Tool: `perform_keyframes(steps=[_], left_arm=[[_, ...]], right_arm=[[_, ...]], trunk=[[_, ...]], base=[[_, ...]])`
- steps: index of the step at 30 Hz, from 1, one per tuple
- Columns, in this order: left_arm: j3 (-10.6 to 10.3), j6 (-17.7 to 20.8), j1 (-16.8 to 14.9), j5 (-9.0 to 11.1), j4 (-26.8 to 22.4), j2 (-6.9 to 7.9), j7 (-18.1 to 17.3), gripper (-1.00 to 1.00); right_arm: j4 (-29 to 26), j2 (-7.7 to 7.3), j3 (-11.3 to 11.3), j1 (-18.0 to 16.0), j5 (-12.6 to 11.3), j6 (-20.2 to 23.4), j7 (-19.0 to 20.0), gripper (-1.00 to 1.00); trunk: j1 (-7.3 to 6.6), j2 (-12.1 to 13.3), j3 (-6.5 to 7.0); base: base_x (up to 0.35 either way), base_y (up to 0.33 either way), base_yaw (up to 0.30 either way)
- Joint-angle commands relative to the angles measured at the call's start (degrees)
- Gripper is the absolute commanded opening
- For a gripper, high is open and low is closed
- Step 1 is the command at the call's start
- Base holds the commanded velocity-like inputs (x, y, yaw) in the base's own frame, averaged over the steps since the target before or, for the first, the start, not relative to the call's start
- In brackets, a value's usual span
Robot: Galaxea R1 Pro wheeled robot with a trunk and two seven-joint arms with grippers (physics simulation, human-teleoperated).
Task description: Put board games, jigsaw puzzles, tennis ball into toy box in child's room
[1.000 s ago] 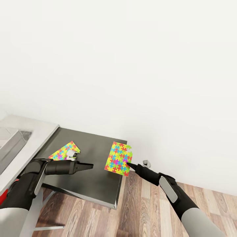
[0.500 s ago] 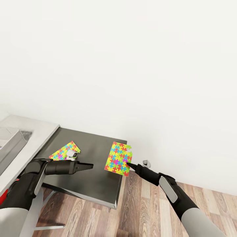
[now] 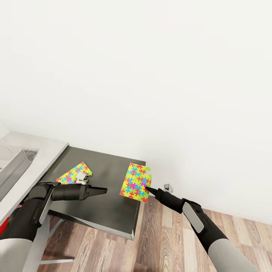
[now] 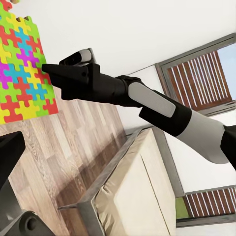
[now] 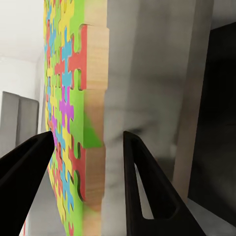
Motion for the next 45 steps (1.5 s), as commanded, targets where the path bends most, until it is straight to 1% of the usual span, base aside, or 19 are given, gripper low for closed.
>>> perform_keyframes(steps=[1, 13, 18, 25, 45], left_arm=[[0.0, 0.6, 0.0, -0.1, 0.0, 0.02, -0.2, 1.00], [0.0, 0.6, 0.0, -0.1, 0.0, 0.02, -0.2, 1.00], [0.0, 0.5, 0.0, 0.0, 0.0, 0.07, -0.2, 1.00], [0.0, 0.4, 0.0, 0.0, 0.0, 0.05, -0.2, 1.00], [0.1, 0.4, 0.0, 0.2, 0.0, 0.09, -0.2, 1.00]], right_arm=[[0.0, -0.05, 0.1, 0.0, -0.5, 0.3, -0.1, -1.00], [0.0, -0.02, 0.2, 0.0, -0.5, 0.1, -0.1, -1.00], [-0.1, 0.01, 0.3, 0.0, -0.6, -2.3, -0.2, -1.00], [-0.1, -0.03, 0.4, 0.0, -0.6, -2.9, -0.2, -1.00], [-0.1, -0.03, 0.3, 0.0, -0.6, -3.0, -0.2, -1.00]], trunk=[[0.03, -0.1, -0.09], [0.03, -0.1, -0.09], [0.03, -0.1, -0.09], [0.03, -0.1, -0.07], [0.03, -0.1, 1.63]], base=[[0.000, 0.000, 0.000], [0.000, 0.000, 0.000], [0.000, 0.000, 0.000], [0.000, 0.000, 0.000], [0.000, 0.000, 0.000]])
